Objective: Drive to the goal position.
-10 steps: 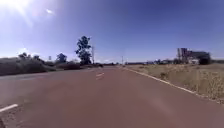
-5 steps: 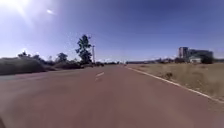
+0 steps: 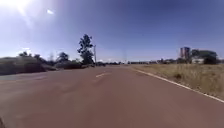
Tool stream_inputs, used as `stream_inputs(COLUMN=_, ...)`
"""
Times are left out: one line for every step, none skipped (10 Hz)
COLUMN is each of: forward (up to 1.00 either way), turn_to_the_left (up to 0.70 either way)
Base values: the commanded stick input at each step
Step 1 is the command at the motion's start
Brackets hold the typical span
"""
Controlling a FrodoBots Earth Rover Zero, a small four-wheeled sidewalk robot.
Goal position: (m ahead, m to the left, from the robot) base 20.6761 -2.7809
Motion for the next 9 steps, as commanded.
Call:
stream_inputs(forward=1.0, turn_to_the_left=0.0)
stream_inputs(forward=1.0, turn_to_the_left=0.0)
stream_inputs(forward=1.0, turn_to_the_left=0.0)
stream_inputs(forward=1.0, turn_to_the_left=0.0)
stream_inputs(forward=1.0, turn_to_the_left=0.0)
stream_inputs(forward=1.0, turn_to_the_left=0.0)
stream_inputs(forward=1.0, turn_to_the_left=0.0)
stream_inputs(forward=1.0, turn_to_the_left=0.0)
stream_inputs(forward=1.0, turn_to_the_left=0.0)
